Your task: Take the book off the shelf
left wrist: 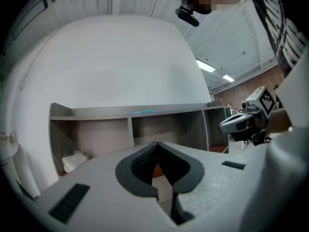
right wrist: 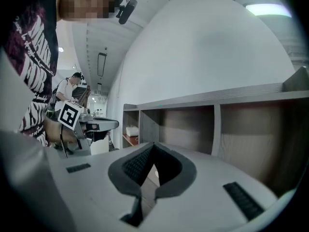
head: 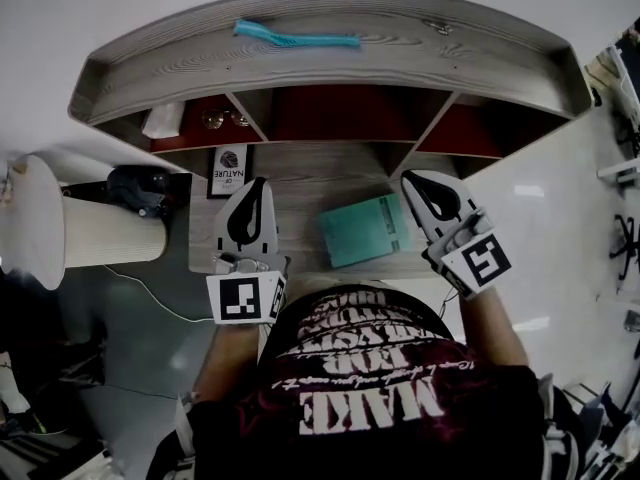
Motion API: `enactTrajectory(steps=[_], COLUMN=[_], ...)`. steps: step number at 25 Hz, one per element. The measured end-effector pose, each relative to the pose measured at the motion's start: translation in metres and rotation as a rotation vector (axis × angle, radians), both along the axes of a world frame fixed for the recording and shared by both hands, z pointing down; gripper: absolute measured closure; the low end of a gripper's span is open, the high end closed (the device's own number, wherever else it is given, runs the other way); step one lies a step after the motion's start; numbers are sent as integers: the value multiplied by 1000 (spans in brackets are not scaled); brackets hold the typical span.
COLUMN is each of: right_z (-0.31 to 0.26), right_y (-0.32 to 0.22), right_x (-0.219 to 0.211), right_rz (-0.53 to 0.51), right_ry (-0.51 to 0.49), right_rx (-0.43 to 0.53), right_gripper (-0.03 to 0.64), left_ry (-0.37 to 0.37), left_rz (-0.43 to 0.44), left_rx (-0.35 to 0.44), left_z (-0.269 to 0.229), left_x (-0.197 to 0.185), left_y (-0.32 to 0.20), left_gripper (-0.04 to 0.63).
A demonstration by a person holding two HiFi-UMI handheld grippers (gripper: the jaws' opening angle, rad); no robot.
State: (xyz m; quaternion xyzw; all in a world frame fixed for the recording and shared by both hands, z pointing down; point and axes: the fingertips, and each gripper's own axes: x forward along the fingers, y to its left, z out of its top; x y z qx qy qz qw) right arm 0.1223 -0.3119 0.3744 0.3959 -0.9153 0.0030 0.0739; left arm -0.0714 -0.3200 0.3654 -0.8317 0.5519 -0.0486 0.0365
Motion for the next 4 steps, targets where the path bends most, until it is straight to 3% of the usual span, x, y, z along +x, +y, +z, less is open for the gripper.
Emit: enactTrajectory(steps=[4], right_z=[10], right_y=[-19], right_x=[-11], right_rz=[1], right_ry=[9], right_rx=[-28], right_gripper=[614], left_ry=[-37], left_rz=[22], left_rx=[-23], left_z=[12], left_x=[-2], left_y=[-24], left_gripper=[589])
